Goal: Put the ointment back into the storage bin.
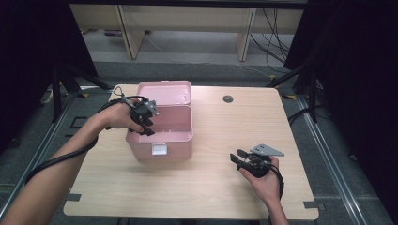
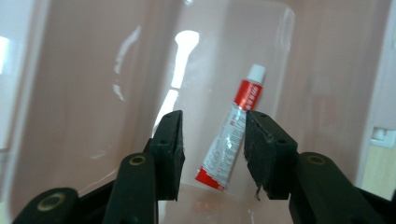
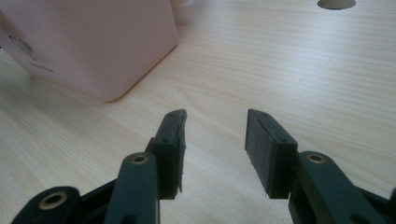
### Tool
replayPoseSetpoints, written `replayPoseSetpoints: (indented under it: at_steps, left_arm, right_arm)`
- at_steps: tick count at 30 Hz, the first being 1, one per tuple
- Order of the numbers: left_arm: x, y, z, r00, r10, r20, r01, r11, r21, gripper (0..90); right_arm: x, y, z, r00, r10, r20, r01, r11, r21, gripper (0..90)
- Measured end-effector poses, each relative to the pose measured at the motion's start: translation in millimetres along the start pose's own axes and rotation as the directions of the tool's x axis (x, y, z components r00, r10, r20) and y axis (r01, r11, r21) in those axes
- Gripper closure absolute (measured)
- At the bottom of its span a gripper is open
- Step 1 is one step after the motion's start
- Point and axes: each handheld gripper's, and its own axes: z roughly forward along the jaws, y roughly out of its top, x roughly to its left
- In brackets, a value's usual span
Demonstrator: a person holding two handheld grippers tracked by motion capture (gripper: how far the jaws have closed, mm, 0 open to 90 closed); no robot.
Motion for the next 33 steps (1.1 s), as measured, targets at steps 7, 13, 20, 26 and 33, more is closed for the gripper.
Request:
replayPoseSetpoints:
  at_steps: [7, 13, 20, 26, 33]
  left_arm:
    - [3.7, -6.9, -10.9, 0.9960, -0.056, -0.070, 0.048, 0.9924, -0.114, 58.8]
    - [7.5, -12.6, -14.5, 0.9812, -0.147, -0.125, 0.116, 0.9675, -0.225, 61.1]
    - [15.5, -19.9, -18.1, 0.9706, -0.190, -0.148, 0.153, 0.9607, -0.232, 66.0]
    - [24.5, -24.3, -22.5, 0.9385, -0.298, -0.174, 0.243, 0.9293, -0.278, 69.8]
    - [37.5, -29.7, -26.9, 0.8750, -0.437, -0.208, 0.346, 0.8652, -0.363, 69.2]
  right_arm:
    - [0.3, 2.4, 0.6, 0.9999, -0.009, 0.013, 0.009, 1.0000, 0.000, 61.3]
    - [4.3, 8.4, 0.6, 0.9997, 0.025, -0.007, -0.025, 0.9996, -0.011, 64.3]
    - [6.1, 17.3, 4.8, 1.0000, -0.003, -0.009, 0.003, 1.0000, -0.003, 69.4]
    - [9.3, 24.1, 12.1, 0.9995, -0.026, -0.020, 0.026, 0.9996, -0.006, 71.5]
    - [11.9, 26.4, 16.3, 0.9996, -0.021, -0.019, 0.021, 0.9998, -0.001, 70.1]
